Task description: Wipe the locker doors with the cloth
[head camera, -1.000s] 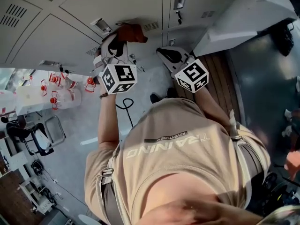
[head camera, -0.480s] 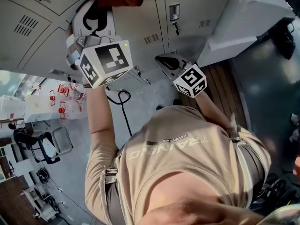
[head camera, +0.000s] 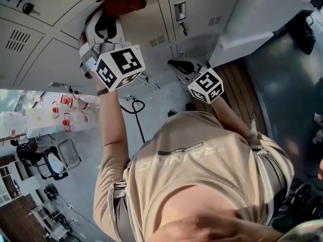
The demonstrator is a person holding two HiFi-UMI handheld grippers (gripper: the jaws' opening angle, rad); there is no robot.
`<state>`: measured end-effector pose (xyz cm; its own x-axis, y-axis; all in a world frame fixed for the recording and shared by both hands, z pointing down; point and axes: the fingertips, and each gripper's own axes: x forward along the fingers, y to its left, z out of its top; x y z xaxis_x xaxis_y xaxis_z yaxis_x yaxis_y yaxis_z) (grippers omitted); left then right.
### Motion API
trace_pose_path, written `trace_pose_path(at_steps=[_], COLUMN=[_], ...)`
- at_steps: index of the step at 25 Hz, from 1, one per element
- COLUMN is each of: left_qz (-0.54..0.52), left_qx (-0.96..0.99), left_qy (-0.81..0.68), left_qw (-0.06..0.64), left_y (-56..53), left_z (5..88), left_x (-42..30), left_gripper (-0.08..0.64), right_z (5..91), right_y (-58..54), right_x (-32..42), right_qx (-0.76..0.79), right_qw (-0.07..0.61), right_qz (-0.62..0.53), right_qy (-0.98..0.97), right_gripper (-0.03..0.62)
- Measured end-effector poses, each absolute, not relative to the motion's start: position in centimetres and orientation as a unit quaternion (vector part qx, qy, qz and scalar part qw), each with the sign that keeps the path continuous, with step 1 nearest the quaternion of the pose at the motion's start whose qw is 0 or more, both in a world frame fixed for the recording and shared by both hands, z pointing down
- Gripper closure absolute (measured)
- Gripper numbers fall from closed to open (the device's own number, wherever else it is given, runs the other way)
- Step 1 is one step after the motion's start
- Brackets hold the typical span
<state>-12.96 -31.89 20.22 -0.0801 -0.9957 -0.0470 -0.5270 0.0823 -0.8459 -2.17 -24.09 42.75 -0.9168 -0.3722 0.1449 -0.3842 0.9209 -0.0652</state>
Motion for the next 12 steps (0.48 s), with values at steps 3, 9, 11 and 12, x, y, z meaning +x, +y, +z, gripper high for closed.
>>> trace_pose_path(at_steps=[3, 9, 11, 12], left_qz=[-0.352, -0.379, -0.383, -0.383], left_qx=[-0.6, -0.629, -0.64, -0.645], left_qy=[0.643, 0.626, 0.62, 0.618], left_qw=[0.32, 0.263, 0.243, 0.233], left_y=[-31.9, -31.9, -32.0, -32.0], left_z=[23.1, 30.4, 33.3, 34.8], left_x=[-13.1, -13.4, -13.4, -13.4], left_gripper=[0.48, 0.48, 0.48, 0.48], right_z=[43.4, 44.7, 45.2, 45.4], right_y=[-24.1, -23.8, -23.8, -23.9], right_x=[-2.5, -3.3, -3.4, -3.4], right_qx=[0.188, 0.171, 0.168, 0.168], right_qw=[0.071, 0.086, 0.091, 0.093], right_qz=[0.052, 0.062, 0.067, 0.068], right_qy=[-0.978, -0.98, -0.979, -0.979], right_gripper=[0.578, 0.578, 0.578, 0.579])
